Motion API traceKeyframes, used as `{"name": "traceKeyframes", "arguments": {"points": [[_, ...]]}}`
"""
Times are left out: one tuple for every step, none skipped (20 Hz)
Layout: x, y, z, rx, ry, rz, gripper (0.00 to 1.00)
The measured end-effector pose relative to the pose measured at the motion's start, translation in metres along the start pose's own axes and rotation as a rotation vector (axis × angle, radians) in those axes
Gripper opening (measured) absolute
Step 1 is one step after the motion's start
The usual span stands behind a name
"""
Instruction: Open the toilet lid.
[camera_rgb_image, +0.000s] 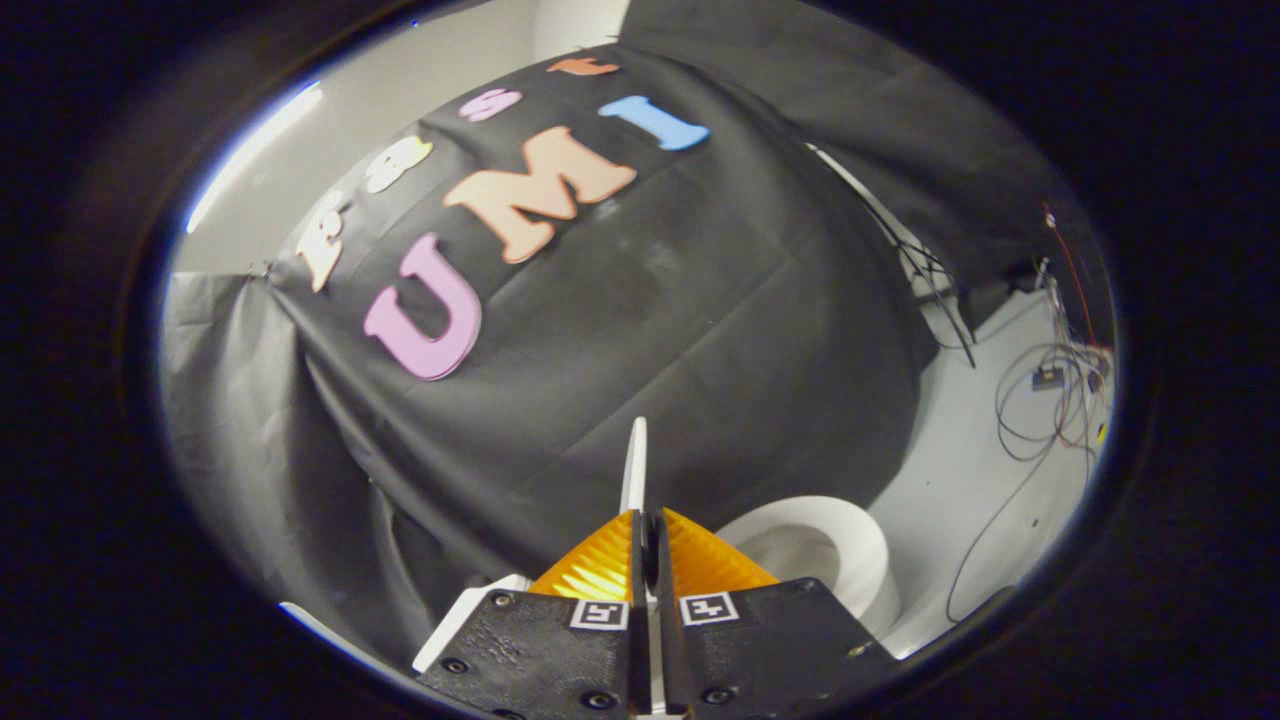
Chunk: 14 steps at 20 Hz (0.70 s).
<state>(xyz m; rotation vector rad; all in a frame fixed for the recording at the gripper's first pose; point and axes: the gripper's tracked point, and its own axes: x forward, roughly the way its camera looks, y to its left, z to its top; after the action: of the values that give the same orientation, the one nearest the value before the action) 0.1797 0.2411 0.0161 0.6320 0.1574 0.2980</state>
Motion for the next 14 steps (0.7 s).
{"name": "traceKeyframes", "arguments": {"points": [[0.0,0.015,-0.001,-0.034,0.006,0.005,0.05],[0.001,0.029,0.0,-0.07,0.014,0.007,0.06],[0.004,0.043,0.003,-0.112,0.021,0.006,0.06],[0.006,0.057,0.004,-0.156,0.032,0.007,0.06],[0.008,0.07,0.003,-0.196,0.038,0.011,0.06],[0.011,0.083,0.002,-0.225,0.043,0.021,0.06],[0.013,0.095,0.0,-0.249,0.046,0.036,0.07],[0.015,0.107,-0.002,-0.272,0.049,0.057,0.07],[0.015,0.122,-0.004,-0.297,0.05,0.076,0.08],[0.014,0.134,-0.009,-0.324,0.052,0.094,0.09],[0.015,0.148,-0.014,-0.35,0.056,0.108,0.1],[0.017,0.161,-0.018,-0.378,0.059,0.125,0.11],[0.017,0.175,-0.024,-0.411,0.065,0.144,0.11],[0.017,0.184,-0.028,-0.432,0.069,0.157,0.11]]}}
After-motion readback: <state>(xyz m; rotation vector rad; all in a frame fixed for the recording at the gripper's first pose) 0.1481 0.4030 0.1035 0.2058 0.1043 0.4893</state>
